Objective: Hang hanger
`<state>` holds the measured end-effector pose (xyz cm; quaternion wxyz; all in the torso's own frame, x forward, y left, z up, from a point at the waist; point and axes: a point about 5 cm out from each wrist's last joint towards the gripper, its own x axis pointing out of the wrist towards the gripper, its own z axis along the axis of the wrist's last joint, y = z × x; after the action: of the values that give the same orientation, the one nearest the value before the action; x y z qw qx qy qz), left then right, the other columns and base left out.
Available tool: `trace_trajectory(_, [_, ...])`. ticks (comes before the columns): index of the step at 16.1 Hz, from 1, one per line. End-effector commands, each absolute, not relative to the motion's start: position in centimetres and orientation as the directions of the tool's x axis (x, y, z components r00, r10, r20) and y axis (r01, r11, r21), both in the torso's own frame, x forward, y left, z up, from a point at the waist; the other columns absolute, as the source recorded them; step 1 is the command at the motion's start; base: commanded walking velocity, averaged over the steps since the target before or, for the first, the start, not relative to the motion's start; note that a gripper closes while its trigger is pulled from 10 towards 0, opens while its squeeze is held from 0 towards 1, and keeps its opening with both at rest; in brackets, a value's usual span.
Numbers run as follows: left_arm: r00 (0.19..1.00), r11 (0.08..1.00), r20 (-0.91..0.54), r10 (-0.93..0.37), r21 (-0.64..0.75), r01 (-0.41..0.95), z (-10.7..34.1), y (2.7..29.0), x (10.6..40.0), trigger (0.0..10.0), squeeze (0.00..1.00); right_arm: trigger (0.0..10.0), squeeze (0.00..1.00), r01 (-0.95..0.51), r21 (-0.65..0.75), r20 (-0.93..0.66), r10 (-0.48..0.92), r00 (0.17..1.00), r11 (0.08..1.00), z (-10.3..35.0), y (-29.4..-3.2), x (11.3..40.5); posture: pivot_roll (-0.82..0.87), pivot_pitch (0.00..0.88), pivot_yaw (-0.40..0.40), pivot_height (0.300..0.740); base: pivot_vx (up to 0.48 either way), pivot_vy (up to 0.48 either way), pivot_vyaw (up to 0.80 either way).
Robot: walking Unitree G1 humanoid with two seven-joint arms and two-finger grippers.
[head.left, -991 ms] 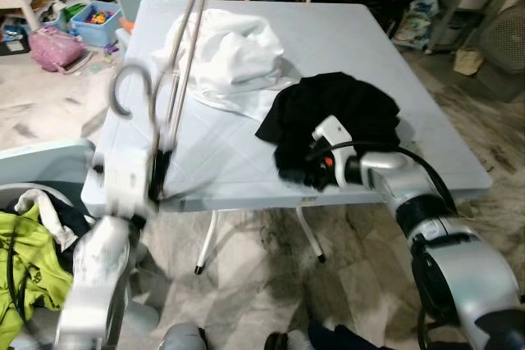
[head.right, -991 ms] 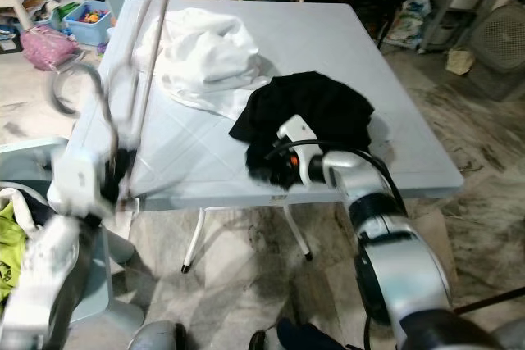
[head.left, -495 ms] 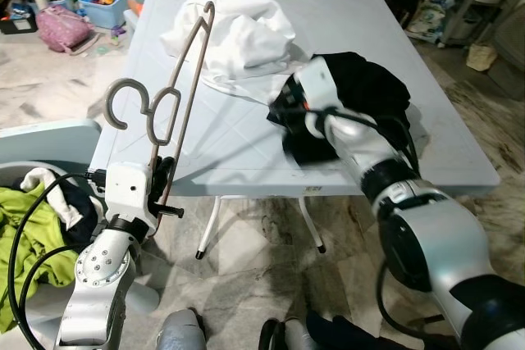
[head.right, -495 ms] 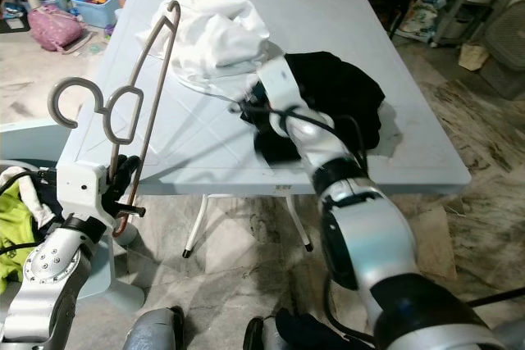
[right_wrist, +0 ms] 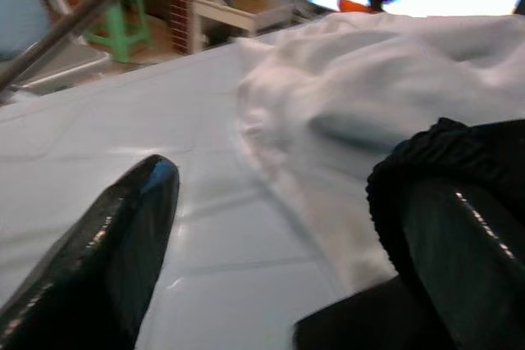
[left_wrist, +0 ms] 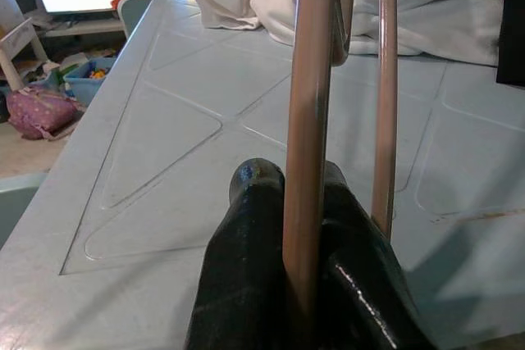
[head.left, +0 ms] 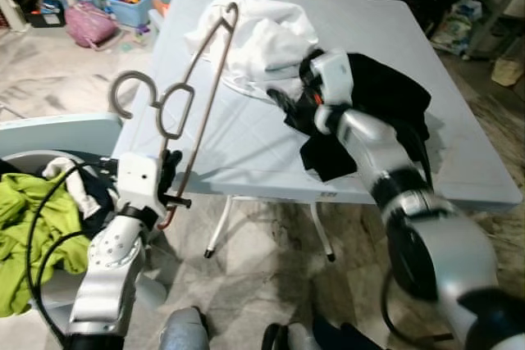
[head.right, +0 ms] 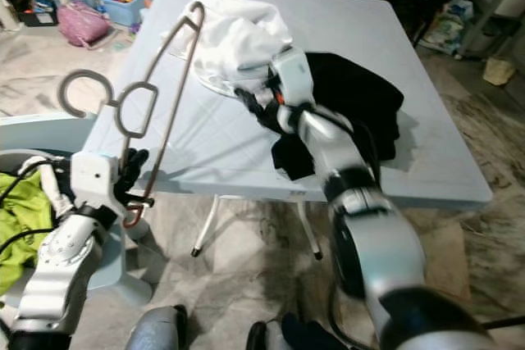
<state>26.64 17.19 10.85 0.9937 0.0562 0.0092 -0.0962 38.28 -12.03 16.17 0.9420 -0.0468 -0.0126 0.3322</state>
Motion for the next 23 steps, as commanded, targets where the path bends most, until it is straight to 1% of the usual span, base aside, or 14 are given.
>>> trace_trajectory(1, [0.979,0.975,-0.088,-0.182,0.113,0.192,9.7,16.9,27.1,10.0,0.00,10.0,0.00,-0.650,-0.092,-0.016,0.652,0.758,0.754,14.9,-13.2,36.8,0.04,0.011,-0.069,0.740,0.000,0.000,0.00])
trace_trajectory(3, [0.978,0.973,-0.086,-0.192,0.112,0.201,9.7,16.7,27.4,10.0,0.00,10.0,0.00,-0.626,-0.098,-0.030,0.627,0.779,0.773,13.1,-13.9,35.3,0.03,0.000,-0.052,0.740,0.000,0.000,0.00])
trace_trajectory(5, [0.976,0.971,-0.086,-0.199,0.117,0.208,9.6,16.7,27.5,10.0,0.00,10.0,0.00,-0.625,-0.106,-0.050,0.623,0.780,0.774,11.8,-14.2,33.9,0.02,0.000,-0.040,0.740,0.000,0.000,0.00])
trace_trajectory(6, [0.973,0.967,-0.091,-0.214,0.123,0.224,9.4,16.5,27.6,10.0,0.00,10.0,0.00,-0.611,-0.118,-0.111,0.601,0.792,0.783,10.2,-14.4,32.6,0.01,0.000,-0.031,0.740,0.000,0.000,0.00])
trace_trajectory(7, [0.970,0.964,-0.095,-0.225,0.126,0.236,9.3,16.3,27.7,10.0,0.00,10.0,0.00,-0.586,-0.156,-0.186,0.559,0.808,0.795,9.1,-14.7,31.9,0.00,0.000,-0.028,0.740,0.000,0.000,0.00])
trace_trajectory(8, [0.969,0.963,-0.094,-0.227,0.128,0.238,9.2,16.2,27.8,10.0,0.00,10.0,0.00,-0.562,-0.179,-0.209,0.527,0.823,0.807,8.9,-15.0,31.8,0.00,0.000,-0.027,0.740,0.000,0.000,0.00])
trace_trajectory(10, [0.969,0.962,-0.085,-0.233,0.126,0.242,9.4,15.8,27.9,10.0,0.00,10.0,0.00,-0.484,-0.157,-0.089,0.476,0.875,0.861,10.4,-15.3,31.4,0.00,0.000,-0.024,0.740,0.000,0.000,0.00])
trace_trajectory(12, [0.968,0.962,-0.082,-0.236,0.123,0.245,9.3,15.8,27.8,10.0,0.00,10.0,0.00,-0.430,-0.152,-0.026,0.431,0.902,0.890,11.1,-15.6,30.9,0.00,0.000,-0.029,0.740,0.000,0.000,0.00])
trace_trajectory(13, [0.969,0.963,-0.079,-0.235,0.117,0.243,9.2,15.7,27.5,10.0,0.00,10.0,0.00,-0.297,-0.114,0.039,0.303,0.952,0.948,11.5,-16.3,30.3,0.00,0.000,-0.031,0.740,0.000,0.000,0.00])
trace_trajectory(14, [0.969,0.963,-0.079,-0.235,0.117,0.243,9.2,15.7,27.5,10.0,0.00,10.0,0.00,-0.297,-0.114,0.039,0.303,0.952,0.948,11.5,-16.3,30.3,0.00,0.000,-0.031,0.740,0.000,0.000,0.00])
trace_trajectory(15, [0.968,0.962,-0.081,-0.238,0.118,0.246,9.0,15.5,27.5,10.0,0.00,10.0,0.00,-0.208,-0.047,0.011,0.209,0.978,0.977,11.0,-16.5,29.9,-0.01,0.000,-0.029,0.740,0.000,0.000,0.00])
trace_trajectory(17, [0.967,0.960,-0.081,-0.242,0.121,0.251,9.0,15.4,27.6,10.0,0.00,10.0,0.00,-0.189,-0.003,-0.012,0.189,0.982,0.982,10.6,-16.2,29.6,-0.01,0.000,-0.028,0.740,0.000,0.000,0.00])
trace_trajectory(19, [0.966,0.958,-0.079,-0.248,0.126,0.257,9.2,15.4,28.0,10.0,0.00,10.0,0.00,-0.217,0.003,-0.020,0.217,0.976,0.976,10.4,-15.5,29.4,-0.01,0.000,-0.023,0.740,0.000,0.000,0.00])
trace_trajectory(23, [0.964,0.956,-0.078,-0.256,0.127,0.264,9.3,15.3,28.0,10.0,0.00,10.0,0.00,-0.192,-0.007,-0.027,0.191,0.981,0.981,10.6,-15.9,29.5,-0.01,0.002,-0.022,0.740,0.000,0.000,0.00])
